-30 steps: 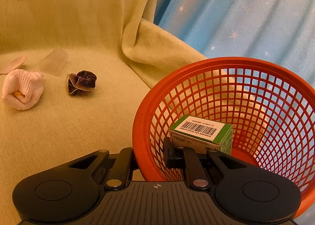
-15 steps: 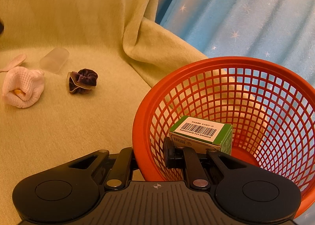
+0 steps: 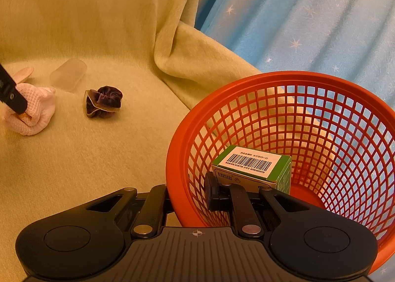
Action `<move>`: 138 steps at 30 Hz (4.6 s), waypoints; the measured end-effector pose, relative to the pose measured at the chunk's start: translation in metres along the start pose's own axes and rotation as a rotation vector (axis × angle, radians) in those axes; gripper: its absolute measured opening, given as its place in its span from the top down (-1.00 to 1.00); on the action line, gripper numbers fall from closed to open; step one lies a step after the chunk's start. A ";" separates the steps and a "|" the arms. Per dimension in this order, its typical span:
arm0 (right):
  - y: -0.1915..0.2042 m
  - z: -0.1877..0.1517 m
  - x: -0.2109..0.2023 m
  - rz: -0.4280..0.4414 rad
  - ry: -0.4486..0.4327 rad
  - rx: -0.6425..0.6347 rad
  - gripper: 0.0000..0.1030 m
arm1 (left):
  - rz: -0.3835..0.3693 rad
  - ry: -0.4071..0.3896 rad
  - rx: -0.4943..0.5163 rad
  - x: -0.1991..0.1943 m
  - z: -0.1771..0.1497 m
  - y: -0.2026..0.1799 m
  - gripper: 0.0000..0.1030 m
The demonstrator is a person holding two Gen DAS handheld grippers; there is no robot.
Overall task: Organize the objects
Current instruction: 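Lower the left gripper onto the white knitted cloth and grasp it, then carry the cloth over the wastebasket and open the left gripper, then move the left gripper to the pink plastic spoon and grasp its handle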
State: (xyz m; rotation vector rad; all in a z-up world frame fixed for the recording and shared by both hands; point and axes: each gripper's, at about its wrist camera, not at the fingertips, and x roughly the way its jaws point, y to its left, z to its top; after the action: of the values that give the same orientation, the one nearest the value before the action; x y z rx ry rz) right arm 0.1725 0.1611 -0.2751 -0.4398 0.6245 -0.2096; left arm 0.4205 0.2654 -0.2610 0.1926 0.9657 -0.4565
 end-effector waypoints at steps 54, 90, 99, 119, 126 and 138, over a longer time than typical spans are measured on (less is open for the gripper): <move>0.001 0.001 -0.001 -0.001 0.002 -0.007 0.81 | -0.044 0.020 -0.029 -0.039 -0.055 0.004 -0.37; 0.001 0.001 -0.001 0.000 0.003 -0.009 0.81 | -0.085 -0.131 0.069 -0.096 0.006 -0.023 0.49; 0.002 0.001 0.000 0.000 0.004 -0.011 0.81 | -0.153 -0.162 0.117 -0.109 0.023 -0.040 0.49; 0.000 0.002 0.000 0.003 0.000 0.005 0.82 | -0.507 -0.248 0.454 -0.126 0.089 -0.204 0.20; -0.001 0.002 0.000 0.005 0.000 0.006 0.81 | -0.403 -0.280 0.325 -0.125 0.088 -0.152 0.11; -0.002 0.001 0.000 0.006 -0.002 0.012 0.81 | 0.044 -0.260 -0.039 -0.124 0.049 0.040 -0.25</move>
State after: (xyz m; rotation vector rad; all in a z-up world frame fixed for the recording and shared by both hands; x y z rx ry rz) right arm 0.1732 0.1596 -0.2737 -0.4264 0.6225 -0.2073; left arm 0.4152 0.3188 -0.1324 0.1156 0.7132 -0.4110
